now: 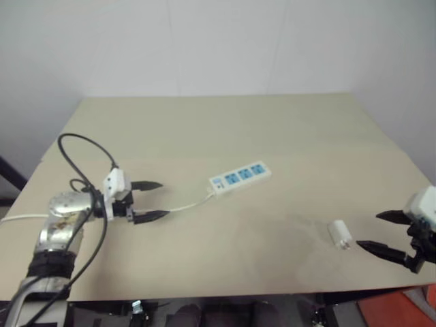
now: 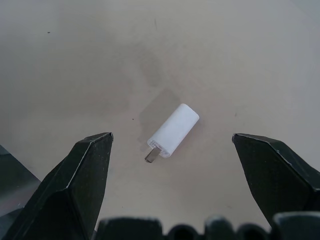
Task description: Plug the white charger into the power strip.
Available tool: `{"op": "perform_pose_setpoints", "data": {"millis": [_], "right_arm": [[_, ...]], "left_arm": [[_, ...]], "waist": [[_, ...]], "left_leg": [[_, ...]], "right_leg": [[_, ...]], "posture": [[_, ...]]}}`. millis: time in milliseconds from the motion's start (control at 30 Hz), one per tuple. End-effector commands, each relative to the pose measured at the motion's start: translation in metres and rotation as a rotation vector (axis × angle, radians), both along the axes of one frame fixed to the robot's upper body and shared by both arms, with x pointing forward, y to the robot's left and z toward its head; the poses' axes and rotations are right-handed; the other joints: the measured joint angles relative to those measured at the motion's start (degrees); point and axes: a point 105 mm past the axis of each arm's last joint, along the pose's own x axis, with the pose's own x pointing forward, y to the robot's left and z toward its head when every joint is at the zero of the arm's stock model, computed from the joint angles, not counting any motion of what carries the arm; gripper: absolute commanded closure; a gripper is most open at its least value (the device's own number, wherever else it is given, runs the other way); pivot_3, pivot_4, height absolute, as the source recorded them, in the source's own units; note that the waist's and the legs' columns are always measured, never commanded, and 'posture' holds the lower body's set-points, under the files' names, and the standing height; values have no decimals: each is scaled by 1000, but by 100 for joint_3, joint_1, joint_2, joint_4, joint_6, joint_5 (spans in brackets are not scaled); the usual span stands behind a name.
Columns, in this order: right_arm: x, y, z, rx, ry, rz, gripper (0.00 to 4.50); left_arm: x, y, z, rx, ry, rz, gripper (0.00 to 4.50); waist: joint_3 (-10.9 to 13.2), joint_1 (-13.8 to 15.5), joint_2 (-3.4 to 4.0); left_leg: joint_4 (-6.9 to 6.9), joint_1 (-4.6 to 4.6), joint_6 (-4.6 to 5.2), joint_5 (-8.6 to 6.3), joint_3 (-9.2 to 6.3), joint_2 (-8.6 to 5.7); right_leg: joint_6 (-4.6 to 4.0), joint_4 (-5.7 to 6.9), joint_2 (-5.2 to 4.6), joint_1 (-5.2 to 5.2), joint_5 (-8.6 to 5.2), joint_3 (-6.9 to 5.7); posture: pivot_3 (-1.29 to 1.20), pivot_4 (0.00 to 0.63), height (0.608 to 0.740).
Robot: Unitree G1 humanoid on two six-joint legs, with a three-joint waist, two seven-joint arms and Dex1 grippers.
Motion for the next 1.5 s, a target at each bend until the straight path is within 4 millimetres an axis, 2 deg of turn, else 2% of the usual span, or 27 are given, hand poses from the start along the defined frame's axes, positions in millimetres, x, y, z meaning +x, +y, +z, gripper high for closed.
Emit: {"op": "perform_pose_setpoints", "data": {"millis": [33, 467, 633, 767, 900, 1133, 1300, 1500], "right_arm": [[2, -3, 13, -45, -56, -7, 0], [9, -5, 12, -48, -76, -9, 0], [17, 1, 11, -29, -100, -4, 0], [25, 14, 12, -15, -143, 4, 0], [28, 36, 14, 37, -193, 17, 0], [18, 56, 6, 70, -204, -5, 0], [15, 62, 11, 122, -256, -61, 0], [14, 63, 12, 123, -265, -87, 0]], "left_arm": [[3, 0, 10, 7, -46, -10, 12], [8, -6, 7, 0, -90, 11, 12], [31, -28, 8, -147, -199, 71, 12], [48, -58, 4, -243, -202, 48, 12], [65, -88, -6, -262, -162, 51, 12], [70, -118, -13, -264, -93, -11, 12], [79, -129, -18, -252, -64, 57, 12], [77, -139, -29, -200, -26, 32, 12]], "waist": [[0, 1, 0], [0, 2, -1], [2, 34, -4], [9, 35, -17], [18, 26, -32], [26, 27, -46], [27, 31, -48], [27, 17, -48]], "left_leg": [[0, 0, 0, 0, 0, 0], [0, 0, 0, 0, 0, 0], [4, 3, -1, 1, -1, -4], [6, -5, -3, 2, -2, -7], [9, -13, -3, 2, -2, -8], [21, -27, 3, -1, -7, -10], [29, -28, 5, -2, -7, -12], [29, -27, 6, -3, -7, -11]], "right_leg": [[0, 0, 0, 0, 0, 0], [0, 0, 0, 1, 0, 0], [-1, -1, -6, 8, 1, -3], [-1, -2, -7, 3, 2, -6], [-1, -4, -8, 1, 3, -8], [1, -3, -8, -3, 4, -15], [4, -3, -9, -1, 6, -14], [6, -3, -7, -1, 7, -14]], "posture": [[0, 150, 740], [0, 150, 740], [0, 150, 740], [0, 150, 740], [0, 150, 740], [0, 150, 740], [0, 150, 740], [0, 150, 740]]}}
